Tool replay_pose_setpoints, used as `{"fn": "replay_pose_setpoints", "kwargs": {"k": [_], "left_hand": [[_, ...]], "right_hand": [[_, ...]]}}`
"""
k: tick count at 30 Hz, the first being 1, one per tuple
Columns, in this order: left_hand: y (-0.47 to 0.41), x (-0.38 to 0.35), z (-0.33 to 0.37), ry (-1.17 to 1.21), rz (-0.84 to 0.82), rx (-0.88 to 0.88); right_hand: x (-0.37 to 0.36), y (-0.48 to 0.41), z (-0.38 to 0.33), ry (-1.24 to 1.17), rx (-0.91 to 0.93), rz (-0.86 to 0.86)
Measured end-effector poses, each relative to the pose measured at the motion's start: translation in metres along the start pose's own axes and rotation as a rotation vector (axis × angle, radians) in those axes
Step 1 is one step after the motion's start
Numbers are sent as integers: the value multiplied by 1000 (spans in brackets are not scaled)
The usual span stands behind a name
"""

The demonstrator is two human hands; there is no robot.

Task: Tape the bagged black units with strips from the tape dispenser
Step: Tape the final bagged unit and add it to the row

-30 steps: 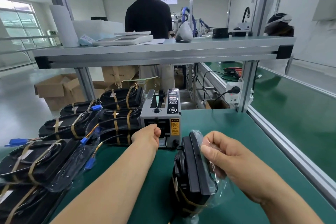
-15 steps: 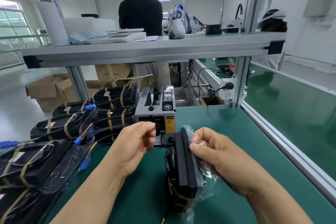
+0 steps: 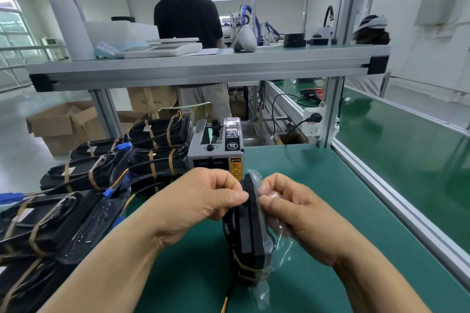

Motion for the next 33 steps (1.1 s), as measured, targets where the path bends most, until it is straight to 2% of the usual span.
{"fn": "replay_pose_setpoints", "kwargs": {"k": [6, 20, 23, 33], "left_hand": [[1, 1, 0, -39, -18, 32], [2, -1, -1, -64, -38, 31], [2, -2, -2, -58, -33, 29], [3, -4, -5, -120, 23, -28]], "right_hand": [[-5, 3, 0, -45, 68, 97], [-10, 7, 2, -45, 75, 16], [-8, 7, 3, 0, 69, 25], [-8, 4, 7, -65, 60, -6]]}}
Point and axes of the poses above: each hand's wrist, its own y-axis away from the middle knuckle, its own x-axis out of the back of the hand, z = x × y, the point moved 6 cm from there along -y, towards the middle knuckle, and after that the axes turned 5 degrees about y, right-handed, at the moved point
